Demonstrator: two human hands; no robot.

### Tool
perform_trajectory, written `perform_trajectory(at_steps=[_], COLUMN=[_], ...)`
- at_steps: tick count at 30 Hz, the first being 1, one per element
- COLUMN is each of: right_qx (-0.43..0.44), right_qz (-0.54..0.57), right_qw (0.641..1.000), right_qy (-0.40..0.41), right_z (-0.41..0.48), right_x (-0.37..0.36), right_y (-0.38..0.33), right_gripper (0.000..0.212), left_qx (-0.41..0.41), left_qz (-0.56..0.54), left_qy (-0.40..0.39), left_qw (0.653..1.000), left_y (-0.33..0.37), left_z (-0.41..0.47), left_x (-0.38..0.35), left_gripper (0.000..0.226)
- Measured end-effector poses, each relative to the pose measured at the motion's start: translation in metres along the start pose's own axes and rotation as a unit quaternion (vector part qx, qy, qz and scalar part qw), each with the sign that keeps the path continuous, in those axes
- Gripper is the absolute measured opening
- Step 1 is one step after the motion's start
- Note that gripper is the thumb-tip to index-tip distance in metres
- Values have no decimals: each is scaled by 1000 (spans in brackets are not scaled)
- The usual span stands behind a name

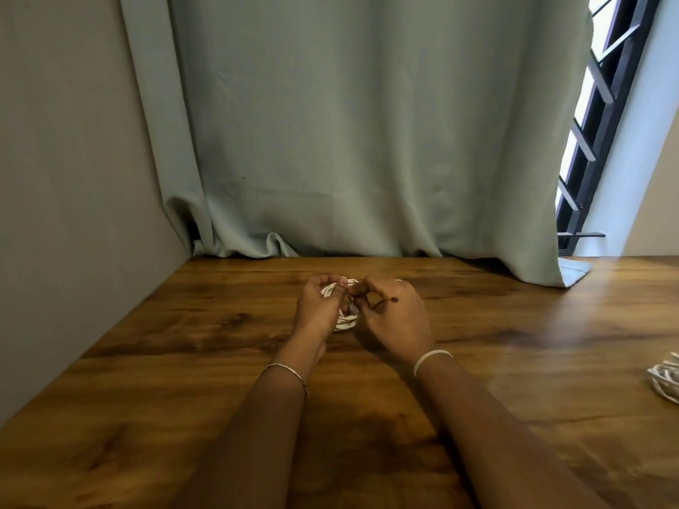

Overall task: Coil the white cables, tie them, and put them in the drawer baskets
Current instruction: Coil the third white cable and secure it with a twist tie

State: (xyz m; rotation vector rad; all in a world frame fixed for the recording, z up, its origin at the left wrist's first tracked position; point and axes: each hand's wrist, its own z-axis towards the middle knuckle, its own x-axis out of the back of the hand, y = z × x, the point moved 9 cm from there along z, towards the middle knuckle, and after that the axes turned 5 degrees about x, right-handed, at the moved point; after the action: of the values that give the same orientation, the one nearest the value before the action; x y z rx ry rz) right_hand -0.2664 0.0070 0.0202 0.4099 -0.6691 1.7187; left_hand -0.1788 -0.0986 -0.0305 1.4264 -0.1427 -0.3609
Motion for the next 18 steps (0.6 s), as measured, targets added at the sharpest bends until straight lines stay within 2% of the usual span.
perform_trajectory(at_steps=[3, 7, 10, 16, 18], right_qx=[10, -34, -56, -59, -55], right_qz=[0, 111, 128, 113, 103], right_qw=[1000, 993, 990, 992, 993], right_qy=[-3, 18, -6, 10, 23], right_z=[1, -1, -1, -3, -4], right_x=[-2, -3, -7, -6, -3], right_y=[2, 13, 14, 9, 7], right_gripper=[26, 23, 23, 29, 28], left_qx=[9, 10, 7, -4, 17], left_qz=[4, 16, 28, 23, 13], left_qy=[-31, -74, -96, -76, -65], left_qw=[999, 997, 995, 997, 998], left_y=[-1, 3, 6, 9, 5], left_z=[0, -3, -6, -9, -10], left_x=[-5, -13, -17, -14, -13], left_gripper=[4, 4, 14, 22, 26])
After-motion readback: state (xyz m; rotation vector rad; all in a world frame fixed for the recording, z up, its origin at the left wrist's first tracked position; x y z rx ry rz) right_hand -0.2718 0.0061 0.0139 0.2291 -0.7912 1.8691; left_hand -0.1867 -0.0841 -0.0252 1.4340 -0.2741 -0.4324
